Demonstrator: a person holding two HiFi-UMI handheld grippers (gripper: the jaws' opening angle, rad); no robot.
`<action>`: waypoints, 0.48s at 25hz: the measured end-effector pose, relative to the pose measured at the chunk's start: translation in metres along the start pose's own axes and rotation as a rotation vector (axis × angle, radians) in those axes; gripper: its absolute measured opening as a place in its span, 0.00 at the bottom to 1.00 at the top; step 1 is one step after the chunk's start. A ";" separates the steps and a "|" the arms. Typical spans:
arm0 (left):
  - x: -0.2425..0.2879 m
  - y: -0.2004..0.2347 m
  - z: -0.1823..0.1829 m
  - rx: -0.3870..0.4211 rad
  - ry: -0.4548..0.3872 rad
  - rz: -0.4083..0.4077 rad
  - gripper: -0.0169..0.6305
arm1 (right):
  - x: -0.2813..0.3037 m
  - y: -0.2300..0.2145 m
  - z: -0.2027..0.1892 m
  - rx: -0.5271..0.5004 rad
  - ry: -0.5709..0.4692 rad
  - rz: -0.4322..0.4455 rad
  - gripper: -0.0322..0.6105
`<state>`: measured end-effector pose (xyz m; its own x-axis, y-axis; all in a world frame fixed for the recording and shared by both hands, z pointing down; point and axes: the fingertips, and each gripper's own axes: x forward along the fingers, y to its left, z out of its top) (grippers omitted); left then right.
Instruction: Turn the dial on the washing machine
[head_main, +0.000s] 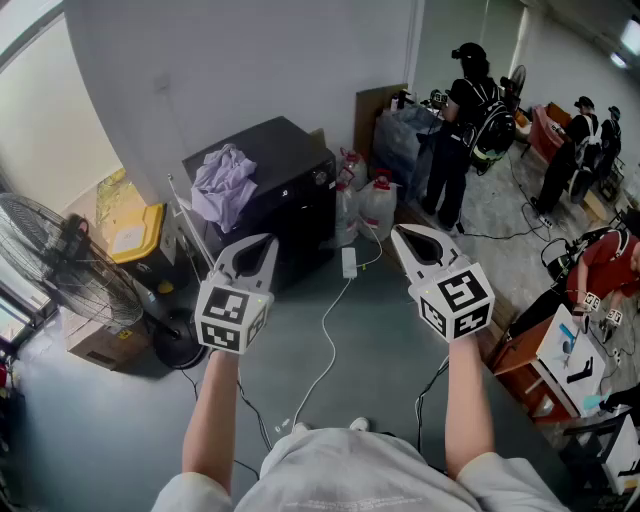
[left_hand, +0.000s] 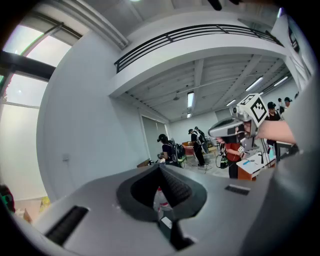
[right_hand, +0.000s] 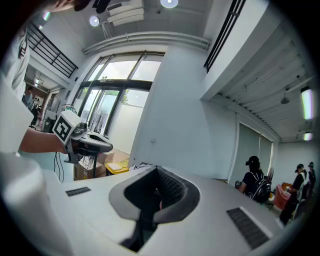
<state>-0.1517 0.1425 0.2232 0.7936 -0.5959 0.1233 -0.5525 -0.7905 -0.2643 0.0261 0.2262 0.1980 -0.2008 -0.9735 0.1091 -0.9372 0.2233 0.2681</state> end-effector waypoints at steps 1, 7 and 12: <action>0.001 -0.002 0.001 -0.001 0.003 -0.005 0.05 | 0.000 -0.002 -0.001 0.001 -0.001 0.001 0.07; 0.011 -0.014 0.006 -0.051 -0.009 -0.029 0.05 | -0.004 -0.020 -0.009 0.022 -0.009 -0.011 0.07; 0.025 -0.036 0.014 -0.058 -0.025 -0.027 0.05 | -0.014 -0.040 -0.021 0.011 -0.004 0.010 0.07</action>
<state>-0.1089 0.1577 0.2227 0.8143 -0.5708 0.1051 -0.5439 -0.8137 -0.2051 0.0728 0.2315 0.2062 -0.2109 -0.9716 0.1078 -0.9382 0.2321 0.2566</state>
